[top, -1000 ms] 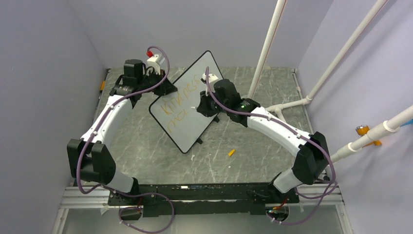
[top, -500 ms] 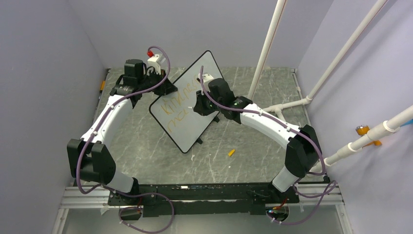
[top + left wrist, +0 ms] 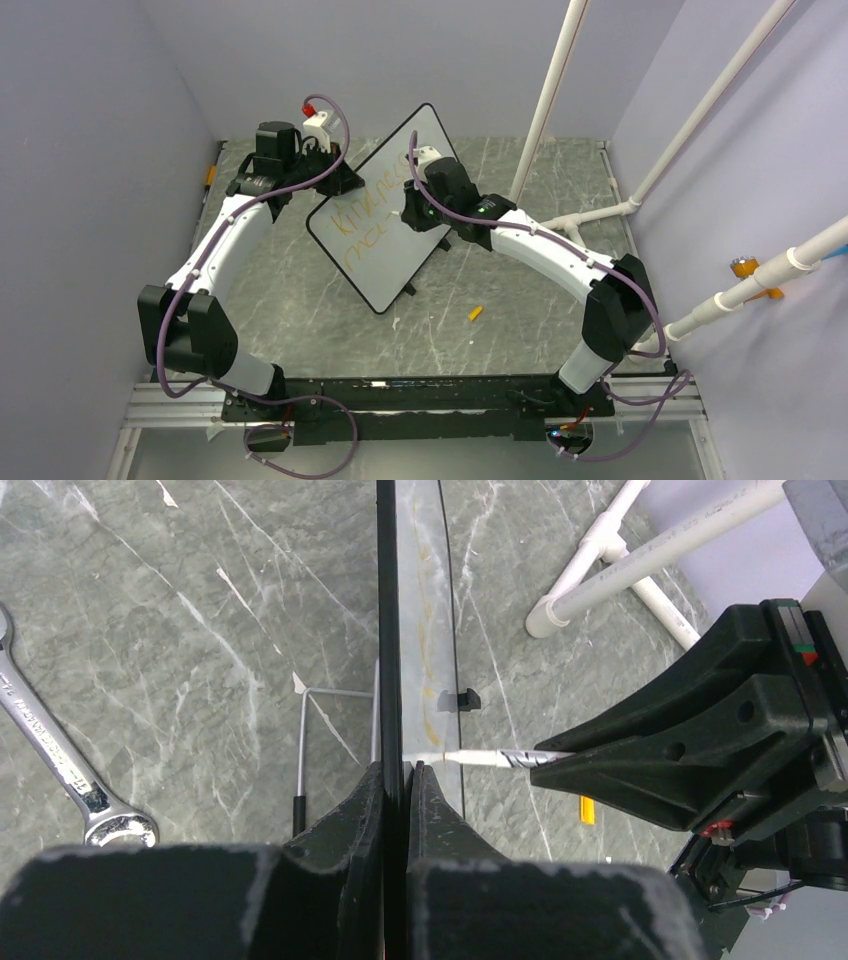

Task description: Write a sentence on the whiteboard

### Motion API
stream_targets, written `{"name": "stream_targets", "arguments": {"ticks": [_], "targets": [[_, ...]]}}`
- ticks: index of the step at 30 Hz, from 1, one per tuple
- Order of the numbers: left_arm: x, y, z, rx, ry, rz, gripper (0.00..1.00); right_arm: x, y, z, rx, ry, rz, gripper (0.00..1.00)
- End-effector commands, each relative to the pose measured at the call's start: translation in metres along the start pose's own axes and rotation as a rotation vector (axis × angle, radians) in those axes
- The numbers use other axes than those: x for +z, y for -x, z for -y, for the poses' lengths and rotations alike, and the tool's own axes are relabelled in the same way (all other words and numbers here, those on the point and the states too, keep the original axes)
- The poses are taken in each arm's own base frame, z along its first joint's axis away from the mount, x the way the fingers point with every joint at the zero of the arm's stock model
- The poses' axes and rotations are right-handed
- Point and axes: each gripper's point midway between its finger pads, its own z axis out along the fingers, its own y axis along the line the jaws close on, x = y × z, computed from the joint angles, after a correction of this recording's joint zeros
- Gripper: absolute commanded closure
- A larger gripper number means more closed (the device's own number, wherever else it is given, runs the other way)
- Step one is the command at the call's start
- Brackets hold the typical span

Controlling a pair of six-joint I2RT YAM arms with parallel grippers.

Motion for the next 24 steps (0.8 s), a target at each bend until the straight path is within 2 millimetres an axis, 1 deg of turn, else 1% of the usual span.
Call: {"name": "stream_targets", "arguments": {"ticks": [1, 4, 8, 10, 13, 19, 24], "targets": [[0.005, -0.011, 0.008, 0.103, -0.024, -0.043, 1.00, 0.000, 0.026, 0.010, 0.008, -0.074, 0.073, 1.00], [0.005, -0.011, 0.008, 0.105, -0.021, -0.044, 1.00, -0.005, 0.028, 0.006, 0.004, -0.051, 0.080, 1.00], [0.005, -0.012, 0.007, 0.105, -0.017, -0.046, 1.00, -0.017, 0.034, 0.000, 0.002, -0.028, 0.103, 1.00], [0.006, -0.012, 0.007, 0.105, -0.014, -0.047, 1.00, -0.023, 0.037, -0.010, 0.001, 0.022, 0.112, 1.00], [0.005, -0.012, 0.006, 0.106, -0.010, -0.047, 1.00, -0.027, 0.042, -0.018, 0.003, 0.059, 0.122, 1.00], [0.005, -0.012, 0.006, 0.110, -0.010, -0.047, 1.00, -0.019, 0.046, -0.020, 0.009, 0.057, 0.120, 1.00], [0.004, -0.011, 0.007, 0.112, -0.008, -0.045, 1.00, -0.008, 0.039, -0.020, 0.016, 0.065, 0.096, 1.00]]}}
